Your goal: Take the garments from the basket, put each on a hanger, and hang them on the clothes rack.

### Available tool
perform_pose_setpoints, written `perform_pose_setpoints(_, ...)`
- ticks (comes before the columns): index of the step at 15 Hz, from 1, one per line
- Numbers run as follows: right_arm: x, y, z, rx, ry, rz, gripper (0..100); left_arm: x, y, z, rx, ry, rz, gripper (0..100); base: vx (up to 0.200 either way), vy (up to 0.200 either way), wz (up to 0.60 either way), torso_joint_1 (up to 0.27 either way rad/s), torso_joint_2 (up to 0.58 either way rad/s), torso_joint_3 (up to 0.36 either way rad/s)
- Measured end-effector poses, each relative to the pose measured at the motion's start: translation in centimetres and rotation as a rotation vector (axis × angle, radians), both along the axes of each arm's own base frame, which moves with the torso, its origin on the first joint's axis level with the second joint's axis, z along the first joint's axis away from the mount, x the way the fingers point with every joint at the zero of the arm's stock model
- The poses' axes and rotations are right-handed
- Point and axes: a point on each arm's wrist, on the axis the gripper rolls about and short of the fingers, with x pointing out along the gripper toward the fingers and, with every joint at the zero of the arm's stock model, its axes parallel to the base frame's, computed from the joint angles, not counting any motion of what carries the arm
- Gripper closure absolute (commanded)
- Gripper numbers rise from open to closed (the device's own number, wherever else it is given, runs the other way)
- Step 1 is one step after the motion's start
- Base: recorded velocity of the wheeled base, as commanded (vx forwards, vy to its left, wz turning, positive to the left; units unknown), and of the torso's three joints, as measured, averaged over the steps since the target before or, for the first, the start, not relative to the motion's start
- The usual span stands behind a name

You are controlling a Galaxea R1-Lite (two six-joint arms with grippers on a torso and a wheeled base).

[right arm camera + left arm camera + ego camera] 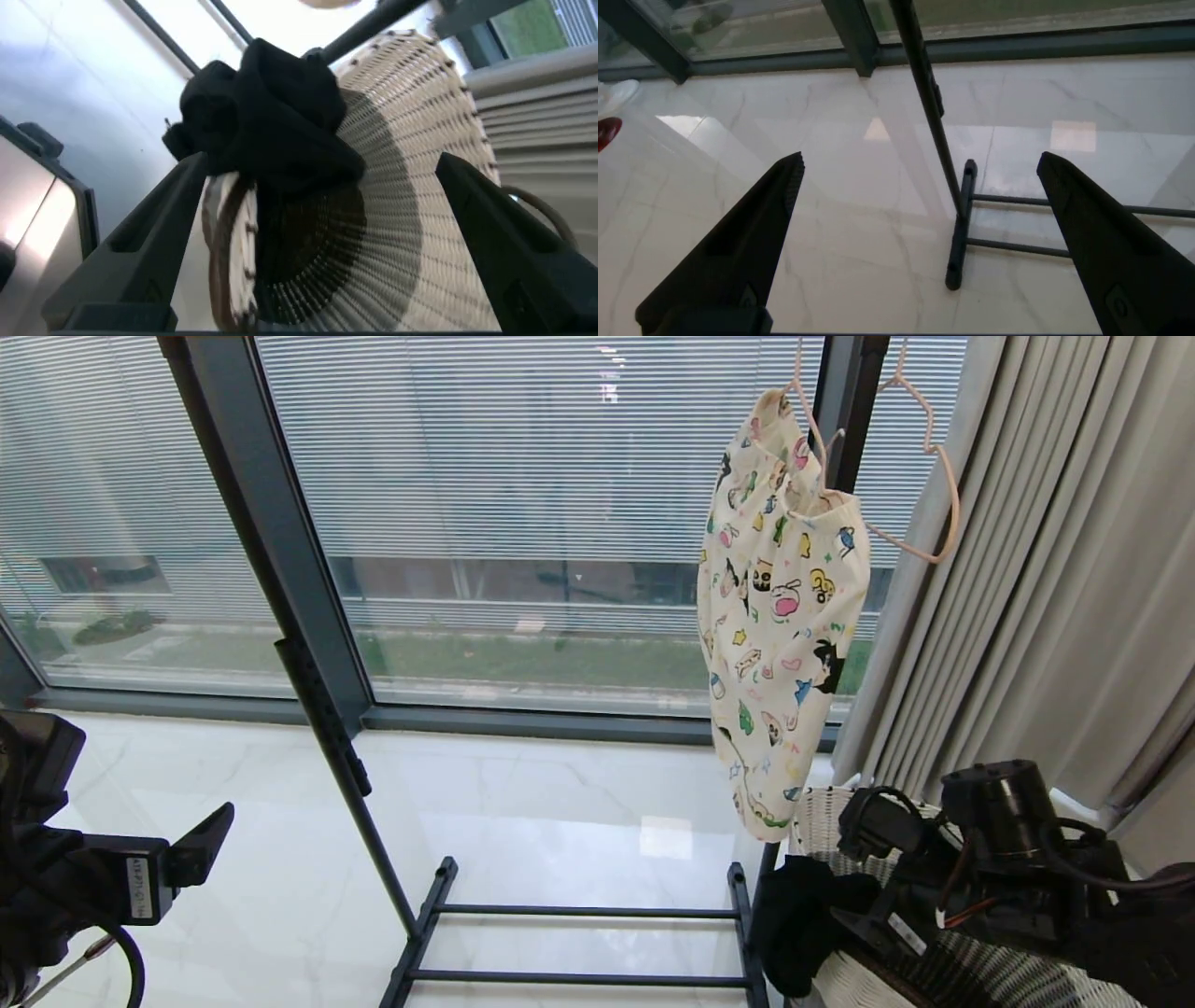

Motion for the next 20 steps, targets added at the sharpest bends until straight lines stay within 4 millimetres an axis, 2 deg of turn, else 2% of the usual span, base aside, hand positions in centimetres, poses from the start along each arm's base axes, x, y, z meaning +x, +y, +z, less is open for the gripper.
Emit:
perform_pose_setpoints(5, 1.7, 1.2, -3.8, -0.028, 0.044, 0.006, 0, -1.0, 0.0, -1.1, 0.002, 0.025, -0.007, 0, 0.000, 0.000, 0.00, 0.000, 0.00, 0.000)
perform_pose_setpoints(10, 4.1, 2.0, -4.9, -0.068, -0.025, -0.078, 0, -1.7, 0.0, -1.5, 0.002, 0.023, -0.008, 0, 0.000, 0.000, 0.00, 0.000, 0.00, 0.000)
perform_pose_setpoints(13, 4.5, 2.1, -5.8, -0.104, -0.027, -0.116, 0, -1.7, 0.0, -1.5, 0.002, 0.020, -0.007, 0, 0.000, 0.000, 0.00, 0.000, 0.00, 0.000)
perform_pose_setpoints(14, 4.6, 2.1, -5.9, -0.107, -0.023, -0.116, 100, -1.8, 0.0, -1.4, 0.002, 0.019, -0.007, 0, 0.000, 0.000, 0.00, 0.000, 0.00, 0.000)
perform_pose_setpoints(18, 4.6, 2.2, -5.7, -0.102, -0.034, -0.115, 100, -1.9, 0.0, -1.3, 0.001, 0.011, -0.007, 0, 0.000, 0.000, 0.00, 0.000, 0.00, 0.000)
perform_pose_setpoints(20, 4.5, 2.1, -4.4, -0.083, -0.066, -0.113, 100, -1.8, 0.0, -1.3, -0.002, 0.010, -0.007, 0, 0.000, 0.000, 0.00, 0.000, 0.00, 0.000)
